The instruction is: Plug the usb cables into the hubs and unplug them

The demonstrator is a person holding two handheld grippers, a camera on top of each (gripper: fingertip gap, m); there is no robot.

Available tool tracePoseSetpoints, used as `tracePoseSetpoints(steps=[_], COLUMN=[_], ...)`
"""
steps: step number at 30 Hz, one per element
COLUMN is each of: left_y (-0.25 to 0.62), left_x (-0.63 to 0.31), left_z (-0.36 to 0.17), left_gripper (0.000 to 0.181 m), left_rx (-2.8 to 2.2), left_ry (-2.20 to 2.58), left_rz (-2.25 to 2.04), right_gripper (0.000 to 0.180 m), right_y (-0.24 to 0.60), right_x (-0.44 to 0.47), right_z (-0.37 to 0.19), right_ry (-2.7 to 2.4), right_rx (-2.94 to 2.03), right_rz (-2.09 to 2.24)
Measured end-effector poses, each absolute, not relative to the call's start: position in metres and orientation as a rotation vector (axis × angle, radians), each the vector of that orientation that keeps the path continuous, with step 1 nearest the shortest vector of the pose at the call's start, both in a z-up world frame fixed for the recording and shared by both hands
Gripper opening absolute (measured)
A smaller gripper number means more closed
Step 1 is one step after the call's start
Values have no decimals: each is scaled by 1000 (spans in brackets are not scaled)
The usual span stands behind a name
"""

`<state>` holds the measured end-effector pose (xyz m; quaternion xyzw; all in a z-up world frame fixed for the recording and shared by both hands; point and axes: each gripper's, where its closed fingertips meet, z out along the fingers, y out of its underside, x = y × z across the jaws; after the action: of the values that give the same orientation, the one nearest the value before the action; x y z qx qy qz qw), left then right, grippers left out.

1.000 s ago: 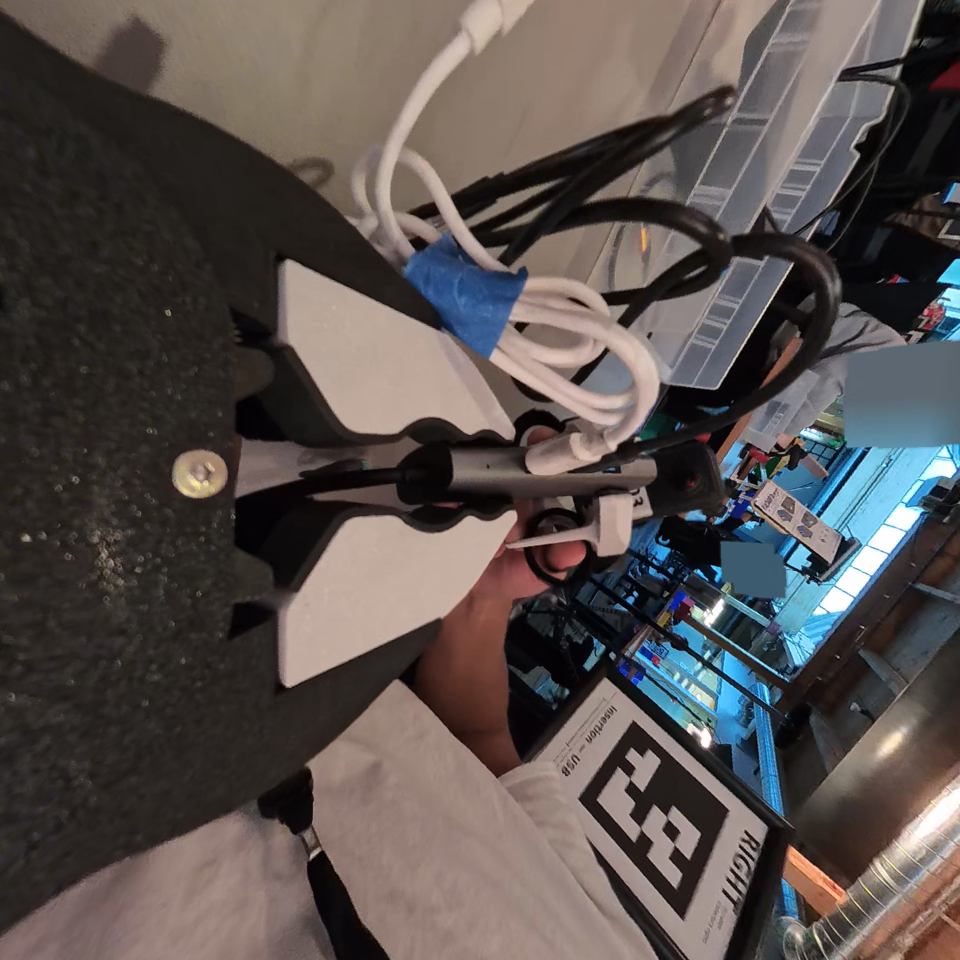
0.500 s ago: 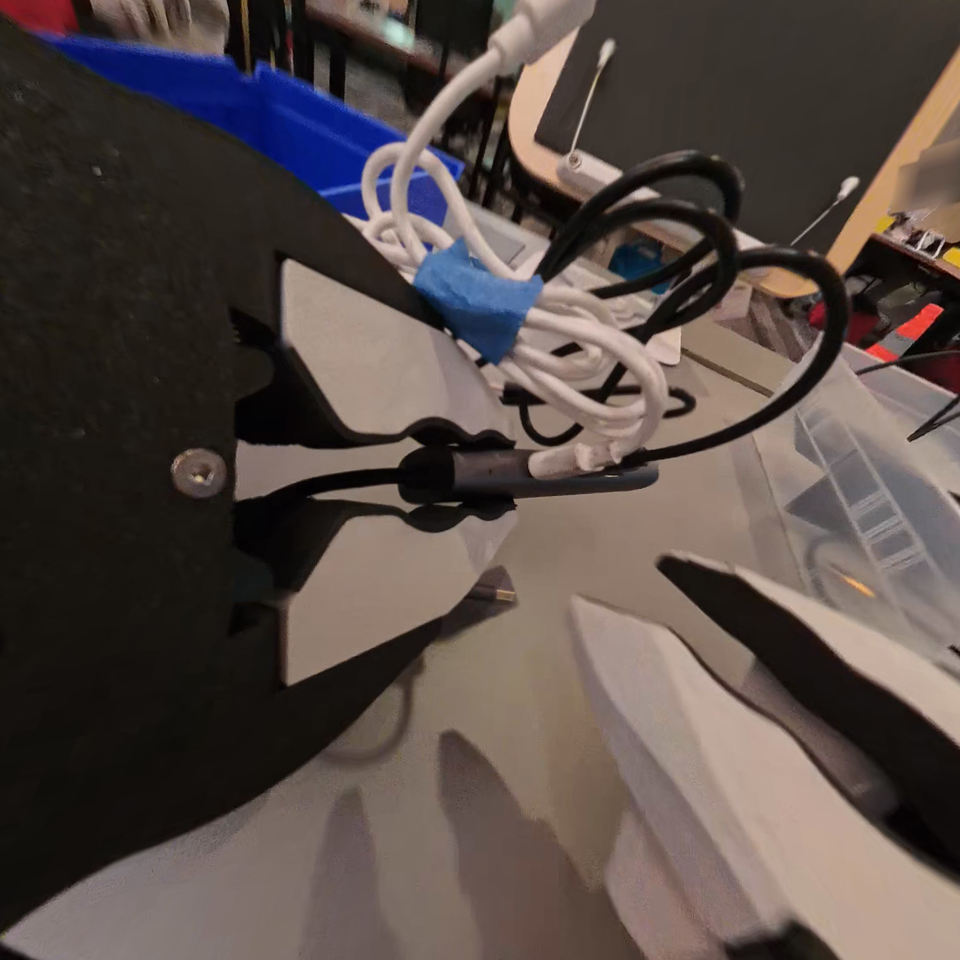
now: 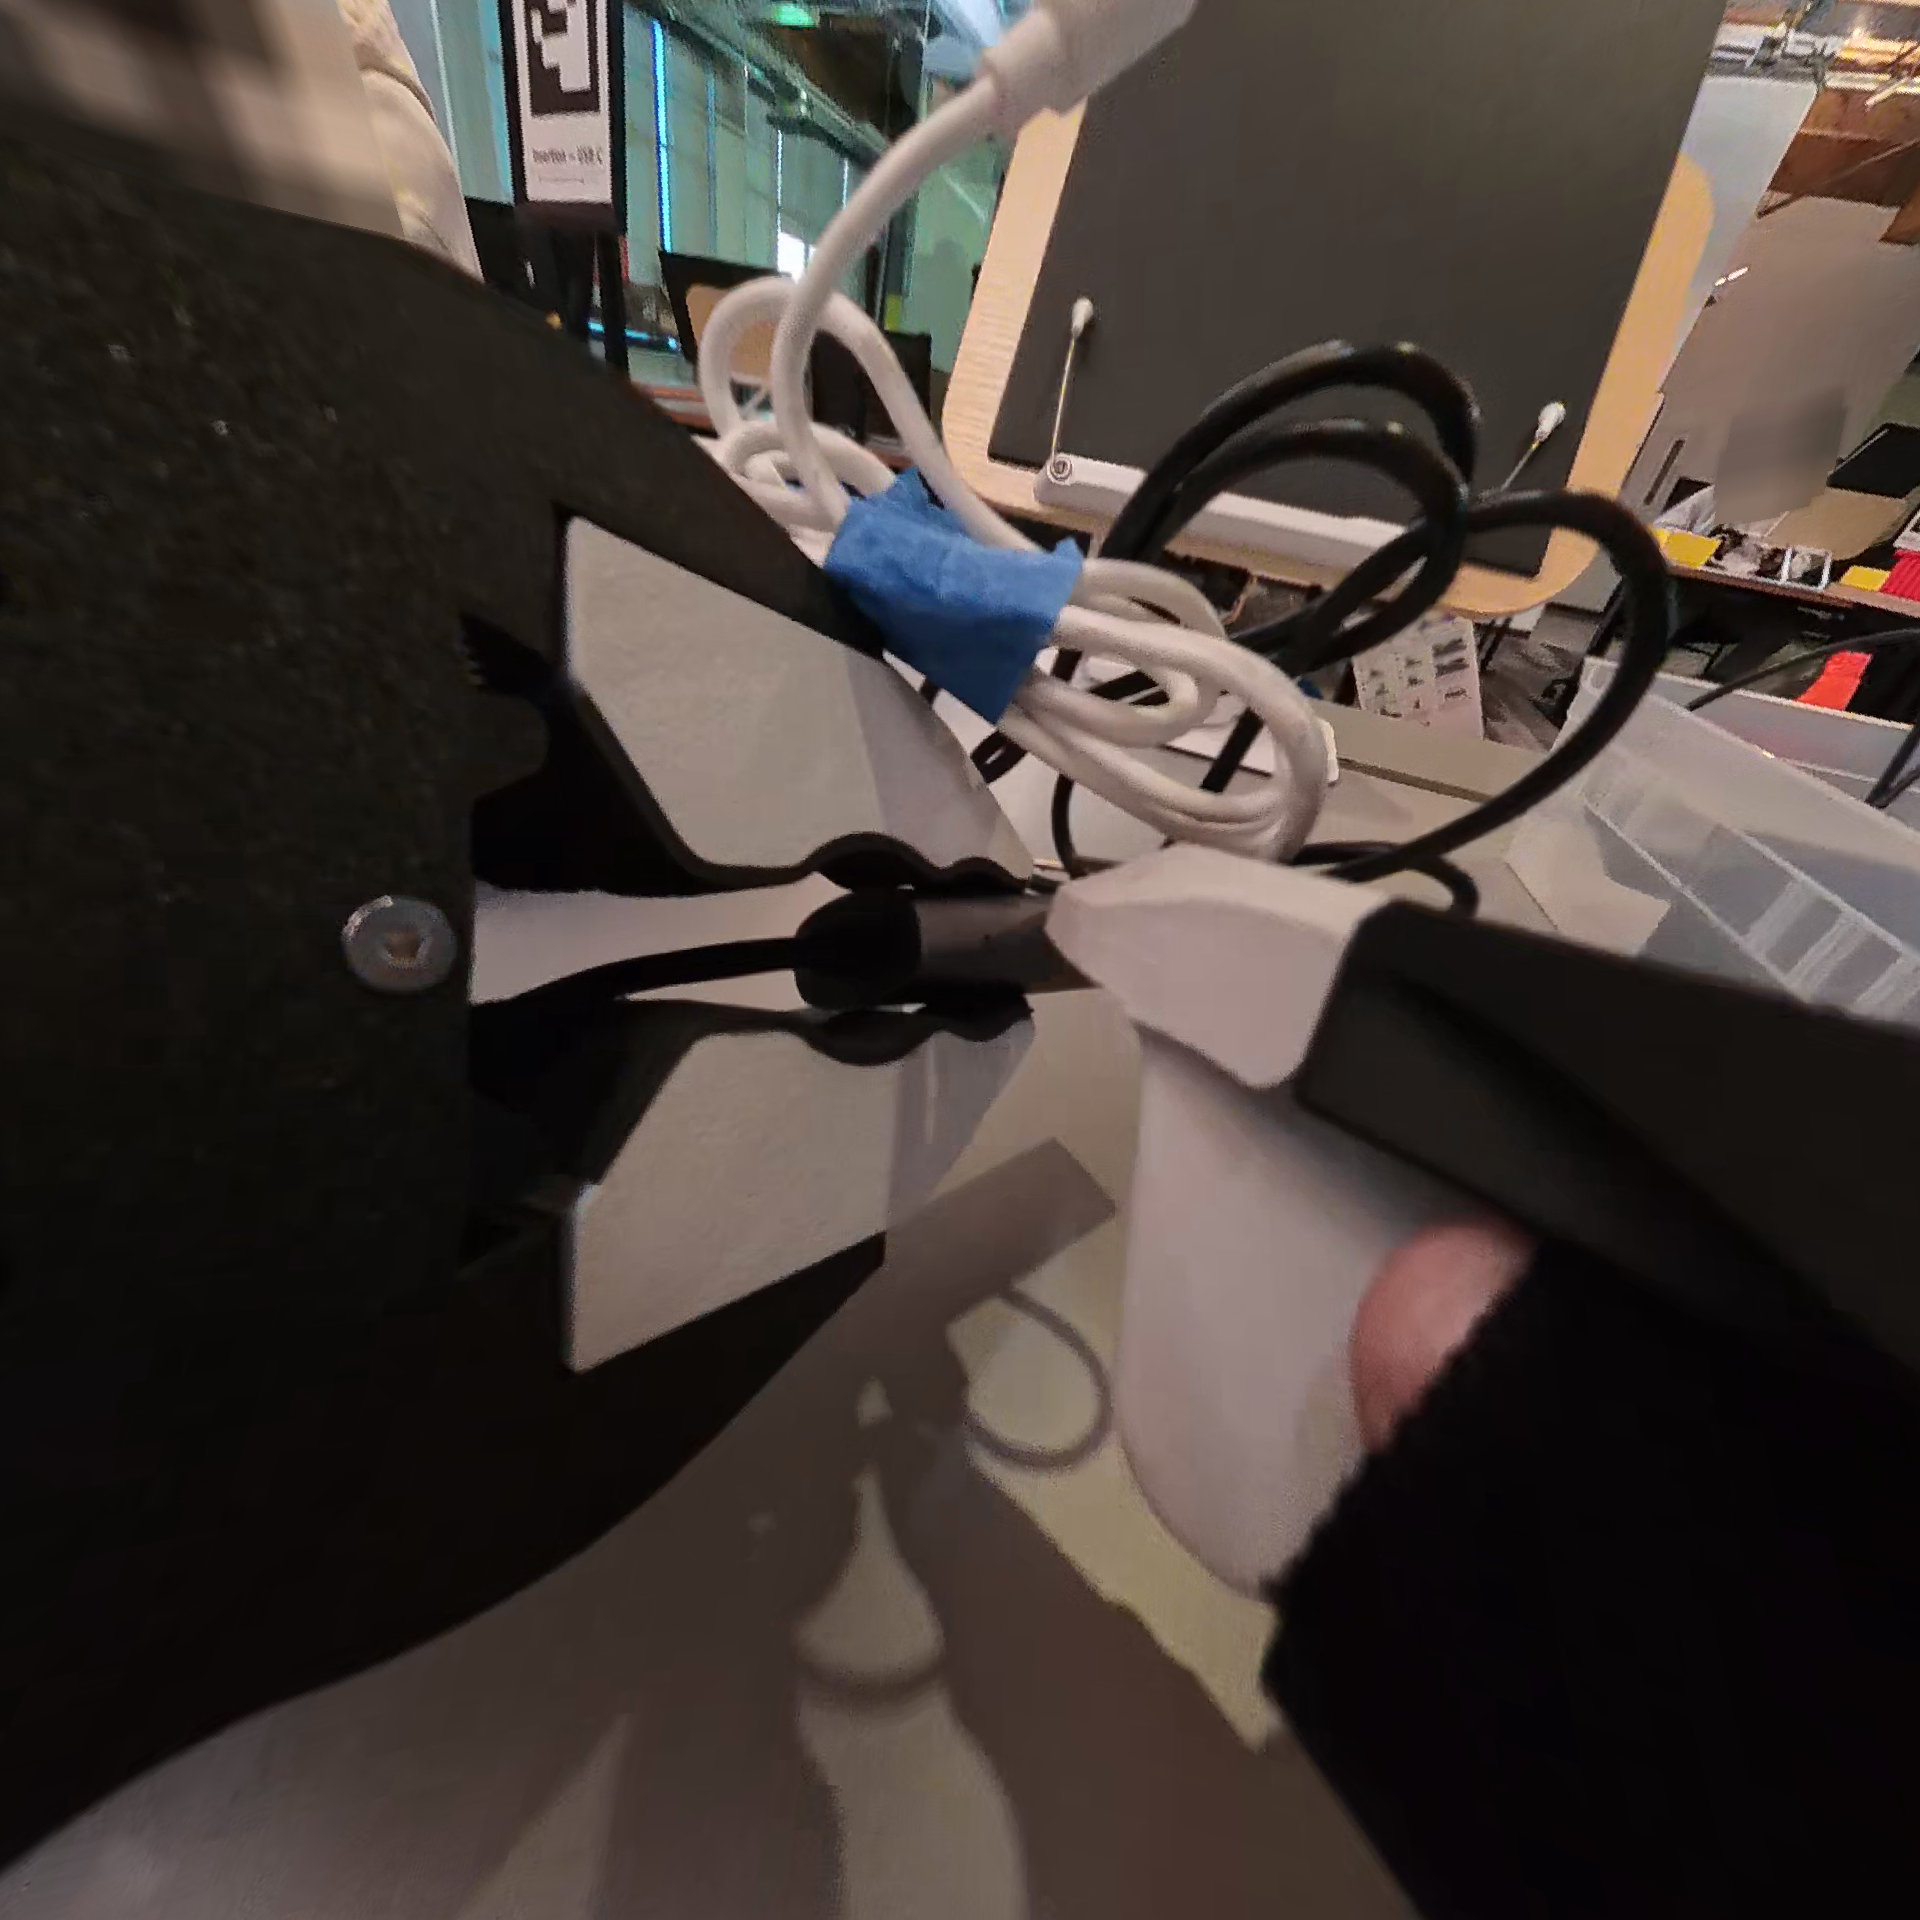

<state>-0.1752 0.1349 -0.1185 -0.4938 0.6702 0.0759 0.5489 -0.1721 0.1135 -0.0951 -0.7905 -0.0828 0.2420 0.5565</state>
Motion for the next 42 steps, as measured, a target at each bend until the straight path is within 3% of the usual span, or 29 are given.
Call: tracePoseSetpoints(steps=[22, 42], left_y=[143, 139], left_x=[-172, -171], left_z=[-124, -132], left_gripper=[18, 17], left_rx=[-1212, -1240], left_ry=[1591, 1653], left_rz=[213, 183], right_gripper=[6, 6], right_y=[111, 107], right_x=[-160, -161], right_z=[-98, -101], right_ry=[-261, -200], right_rx=[-1896, -1884], right_rz=[578, 723])
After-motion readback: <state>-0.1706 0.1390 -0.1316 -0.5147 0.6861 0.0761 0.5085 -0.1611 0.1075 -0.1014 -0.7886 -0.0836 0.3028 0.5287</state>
